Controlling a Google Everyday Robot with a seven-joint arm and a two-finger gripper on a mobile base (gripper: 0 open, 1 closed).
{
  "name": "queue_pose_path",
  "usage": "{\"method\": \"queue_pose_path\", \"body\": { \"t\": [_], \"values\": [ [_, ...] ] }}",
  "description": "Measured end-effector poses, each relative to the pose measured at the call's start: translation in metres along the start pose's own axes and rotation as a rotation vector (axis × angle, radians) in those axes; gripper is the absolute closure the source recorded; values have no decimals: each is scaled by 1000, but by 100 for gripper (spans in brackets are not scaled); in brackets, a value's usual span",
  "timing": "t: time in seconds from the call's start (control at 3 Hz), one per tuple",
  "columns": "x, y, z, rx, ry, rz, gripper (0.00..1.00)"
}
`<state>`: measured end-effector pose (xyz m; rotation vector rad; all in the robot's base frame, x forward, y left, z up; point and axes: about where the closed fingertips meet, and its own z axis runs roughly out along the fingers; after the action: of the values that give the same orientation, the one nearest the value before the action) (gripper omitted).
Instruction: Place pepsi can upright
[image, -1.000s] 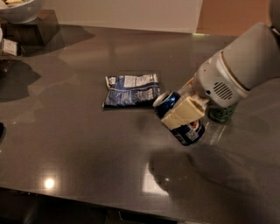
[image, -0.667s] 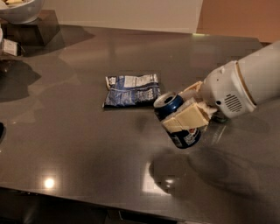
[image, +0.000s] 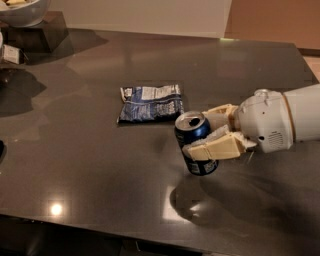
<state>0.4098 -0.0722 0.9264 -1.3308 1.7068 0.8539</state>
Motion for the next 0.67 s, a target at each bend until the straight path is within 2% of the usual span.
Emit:
{"method": "queue_pose_path", "body": {
  "t": [0.33, 0.67],
  "values": [
    [7, 4, 2, -33, -83, -36, 100],
    [17, 6, 4, -50, -142, -46, 100]
  ]
}}
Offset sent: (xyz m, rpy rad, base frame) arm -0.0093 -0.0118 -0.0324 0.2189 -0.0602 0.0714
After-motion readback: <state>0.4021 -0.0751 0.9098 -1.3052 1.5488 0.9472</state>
